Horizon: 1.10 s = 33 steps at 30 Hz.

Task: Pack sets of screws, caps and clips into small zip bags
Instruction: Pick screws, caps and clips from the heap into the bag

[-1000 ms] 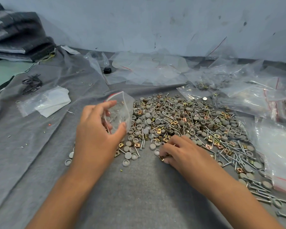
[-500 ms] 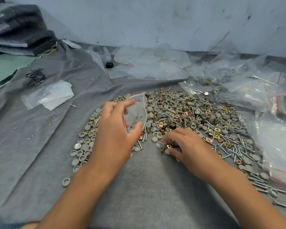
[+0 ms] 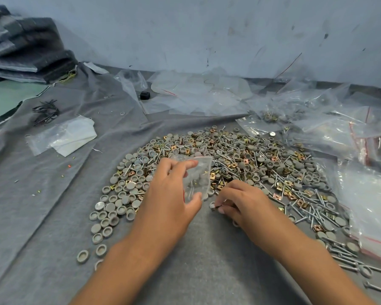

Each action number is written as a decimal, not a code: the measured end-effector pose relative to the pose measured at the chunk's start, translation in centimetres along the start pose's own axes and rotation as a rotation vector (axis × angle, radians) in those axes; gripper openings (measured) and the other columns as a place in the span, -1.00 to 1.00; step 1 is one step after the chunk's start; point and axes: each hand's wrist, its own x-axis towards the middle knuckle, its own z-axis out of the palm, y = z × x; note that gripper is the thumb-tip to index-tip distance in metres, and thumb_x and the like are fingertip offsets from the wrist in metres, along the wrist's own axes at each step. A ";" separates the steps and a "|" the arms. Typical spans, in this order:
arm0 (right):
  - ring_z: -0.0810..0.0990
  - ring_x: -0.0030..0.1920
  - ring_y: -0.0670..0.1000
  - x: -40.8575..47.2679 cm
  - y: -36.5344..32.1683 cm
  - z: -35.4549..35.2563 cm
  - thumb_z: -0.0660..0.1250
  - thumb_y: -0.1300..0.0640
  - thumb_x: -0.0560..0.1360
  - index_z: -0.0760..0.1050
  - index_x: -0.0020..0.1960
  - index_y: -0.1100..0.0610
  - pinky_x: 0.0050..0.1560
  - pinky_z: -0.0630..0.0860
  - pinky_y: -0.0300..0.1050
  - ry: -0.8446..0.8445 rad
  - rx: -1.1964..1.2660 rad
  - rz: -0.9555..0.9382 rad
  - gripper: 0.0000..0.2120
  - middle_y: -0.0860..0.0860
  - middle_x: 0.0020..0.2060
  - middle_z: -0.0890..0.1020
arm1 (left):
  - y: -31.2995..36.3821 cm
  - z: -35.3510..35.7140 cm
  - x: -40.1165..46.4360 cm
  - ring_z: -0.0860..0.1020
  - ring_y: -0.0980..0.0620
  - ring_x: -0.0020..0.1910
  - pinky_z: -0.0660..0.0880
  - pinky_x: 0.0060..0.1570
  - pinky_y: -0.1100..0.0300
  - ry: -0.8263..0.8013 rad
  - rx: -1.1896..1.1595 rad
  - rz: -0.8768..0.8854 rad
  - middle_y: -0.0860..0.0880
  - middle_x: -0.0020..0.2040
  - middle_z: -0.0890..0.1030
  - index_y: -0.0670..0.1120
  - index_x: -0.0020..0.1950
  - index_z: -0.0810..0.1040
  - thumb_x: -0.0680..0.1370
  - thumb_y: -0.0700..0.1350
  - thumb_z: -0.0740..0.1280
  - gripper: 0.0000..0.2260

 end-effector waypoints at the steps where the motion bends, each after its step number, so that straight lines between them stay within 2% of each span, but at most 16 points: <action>1: 0.53 -0.08 -0.21 0.0 -0.1 -0.3 0.40 0.14 0.58 0.59 0.01 -0.05 -0.03 0.54 -0.24 0.042 0.048 -0.008 -0.90 -0.20 0.01 0.50 | 0.0 0.1 -0.1 0.42 0.35 -0.01 0.36 -0.06 0.51 -0.015 0.005 0.003 0.22 0.03 0.29 0.10 0.42 0.46 0.48 -0.07 0.50 -0.48; 4: 0.58 -0.03 -0.20 -0.2 -0.8 -1.9 0.44 0.15 0.52 0.63 -0.01 0.02 0.02 0.49 -0.38 0.256 0.145 -0.062 -0.92 -0.18 -0.03 0.57 | 0.1 0.2 -0.2 0.45 0.32 0.01 0.48 0.03 0.34 -0.040 0.024 0.020 0.22 0.07 0.29 0.12 0.44 0.43 0.47 -0.03 0.50 -0.45; 6: 0.59 -0.02 -0.18 -0.2 -1.6 -2.9 0.41 0.11 0.51 0.64 0.01 0.06 0.04 0.48 -0.40 0.391 0.159 -0.120 -0.90 -0.15 -0.04 0.60 | 0.4 0.2 -0.2 0.48 0.25 -0.03 0.53 0.08 0.17 -0.043 0.031 0.030 0.20 0.10 0.30 0.10 0.45 0.43 0.47 -0.04 0.51 -0.43; 8: 0.59 0.00 -0.17 -0.3 -2.3 -3.1 0.42 0.14 0.52 0.65 0.02 0.11 0.08 0.48 -0.38 0.474 0.122 -0.201 -0.90 -0.08 -0.03 0.60 | 0.7 0.4 -0.2 0.47 0.22 0.00 0.55 0.10 0.11 -0.051 0.048 0.043 0.18 0.13 0.30 0.10 0.46 0.41 0.47 -0.03 0.52 -0.42; 11: 0.59 0.03 -0.12 -0.4 -2.9 -2.2 0.45 0.21 0.52 0.66 0.03 0.17 0.11 0.50 -0.28 0.494 0.069 -0.284 -0.90 -0.03 -0.02 0.61 | 1.1 0.7 -0.2 0.48 0.19 0.04 0.55 0.13 0.10 -0.069 0.051 0.055 0.18 0.13 0.29 0.11 0.47 0.39 0.47 -0.01 0.52 -0.40; 16: 0.63 0.00 -0.04 0.3 -2.3 -1.2 0.44 0.23 0.57 0.67 0.00 0.21 0.07 0.56 -0.14 0.521 0.002 -0.307 -0.94 0.01 -0.02 0.63 | 1.2 1.1 -0.2 0.45 0.22 0.03 0.56 0.11 0.09 -0.076 0.059 0.066 0.20 0.14 0.27 0.14 0.48 0.35 0.47 0.01 0.52 -0.38; 19: 0.61 0.00 -0.10 0.7 -2.3 -0.9 0.50 0.25 0.52 0.66 -0.02 0.21 0.10 0.53 -0.25 0.578 0.027 -0.295 -0.95 0.02 -0.03 0.64 | 0.9 1.1 -0.2 0.45 0.21 0.02 0.57 0.08 0.08 -0.071 0.059 0.066 0.20 0.14 0.28 0.14 0.48 0.35 0.47 0.01 0.51 -0.38; 21: 0.59 -0.03 -0.15 0.9 -2.5 -1.1 0.53 0.23 0.47 0.66 -0.06 0.21 0.02 0.50 -0.34 0.620 0.082 -0.257 -0.91 0.02 -0.05 0.64 | 0.7 1.1 -0.2 0.45 0.21 0.00 0.56 0.07 0.08 -0.073 0.056 0.062 0.20 0.13 0.27 0.13 0.48 0.37 0.47 0.00 0.52 -0.38; 24: 0.61 -0.07 -0.13 1.0 -2.6 -1.5 0.54 0.21 0.45 0.64 -0.09 0.18 -0.10 0.53 -0.28 0.668 0.205 -0.179 -0.90 -0.03 -0.08 0.64 | 0.7 1.1 -0.3 0.43 0.24 -0.02 0.55 0.08 0.14 -0.091 0.074 0.047 0.21 0.12 0.26 0.15 0.48 0.36 0.46 0.01 0.51 -0.37; 26: 0.62 -0.09 -0.09 1.0 -2.2 -2.0 0.53 0.20 0.47 0.60 -0.09 0.10 -0.12 0.54 -0.25 0.700 0.263 -0.120 -0.89 -0.09 -0.10 0.62 | 0.7 1.1 -0.3 0.43 0.25 -0.03 0.51 0.06 0.27 -0.092 0.074 0.036 0.22 0.11 0.26 0.16 0.48 0.37 0.45 0.02 0.50 -0.38; 28: 0.62 -0.09 -0.13 1.0 -1.1 -2.5 0.51 0.18 0.48 0.57 -0.05 0.00 -0.12 0.54 -0.28 0.664 0.307 -0.014 -0.85 -0.17 -0.11 0.61 | 0.6 0.8 -0.1 0.42 0.31 -0.01 0.41 -0.04 0.46 -0.076 0.059 0.006 0.24 0.09 0.26 0.17 0.47 0.39 0.44 0.04 0.48 -0.39; 31: 0.55 -0.08 -0.29 0.9 0.9 -2.5 0.50 0.14 0.47 0.57 -0.03 -0.09 -0.11 0.44 -0.48 0.441 0.188 0.126 -0.82 -0.29 -0.16 0.57 | 0.4 0.2 0.2 0.39 0.39 -0.02 0.33 -0.06 0.56 -0.047 0.033 -0.037 0.20 0.08 0.32 0.14 0.46 0.43 0.42 0.04 0.47 -0.40; 33: 0.51 -0.05 -0.27 1.0 1.5 -1.8 0.48 0.07 0.49 0.57 0.00 -0.14 0.01 0.46 -0.33 0.280 0.031 0.112 -0.84 -0.32 -0.11 0.55 | 0.4 -0.1 0.1 0.38 0.41 0.00 0.32 0.00 0.59 -0.036 0.025 -0.047 0.20 0.07 0.33 0.13 0.46 0.42 0.42 0.02 0.49 -0.39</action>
